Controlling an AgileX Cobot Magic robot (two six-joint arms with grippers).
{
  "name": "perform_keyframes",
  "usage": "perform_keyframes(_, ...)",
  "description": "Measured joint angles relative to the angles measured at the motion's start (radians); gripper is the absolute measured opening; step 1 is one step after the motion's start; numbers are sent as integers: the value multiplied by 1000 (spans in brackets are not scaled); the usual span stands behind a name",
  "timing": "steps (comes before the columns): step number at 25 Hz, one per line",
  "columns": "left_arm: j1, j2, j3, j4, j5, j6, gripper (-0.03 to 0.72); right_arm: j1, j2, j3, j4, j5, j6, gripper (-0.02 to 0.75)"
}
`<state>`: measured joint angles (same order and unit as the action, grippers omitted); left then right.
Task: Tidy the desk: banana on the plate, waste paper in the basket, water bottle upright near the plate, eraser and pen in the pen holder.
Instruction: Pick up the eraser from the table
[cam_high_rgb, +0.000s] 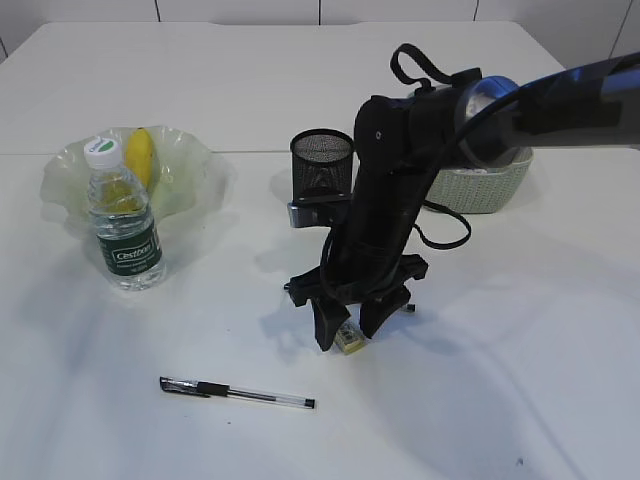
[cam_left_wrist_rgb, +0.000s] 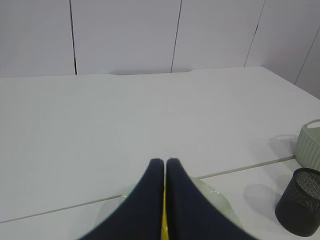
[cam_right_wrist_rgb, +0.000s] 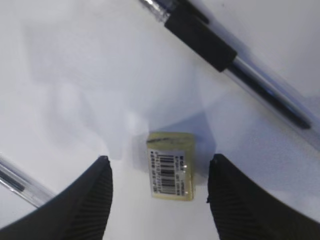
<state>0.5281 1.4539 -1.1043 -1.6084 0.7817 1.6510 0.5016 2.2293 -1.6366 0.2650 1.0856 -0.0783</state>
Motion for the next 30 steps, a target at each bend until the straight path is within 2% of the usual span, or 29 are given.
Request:
perform_keyframes(6, 0, 0, 0, 0, 0, 0, -25, 0, 0, 0, 8, -9, 0, 409)
perform_keyframes(14, 0, 0, 0, 0, 0, 0, -25, 0, 0, 0, 6, -11, 0, 394)
perform_keyframes(23, 0, 0, 0, 0, 0, 0, -25, 0, 0, 0, 6, -7, 0, 332)
perform_keyframes(30, 0, 0, 0, 0, 0, 0, -25, 0, 6, 0, -29, 8, 0, 322)
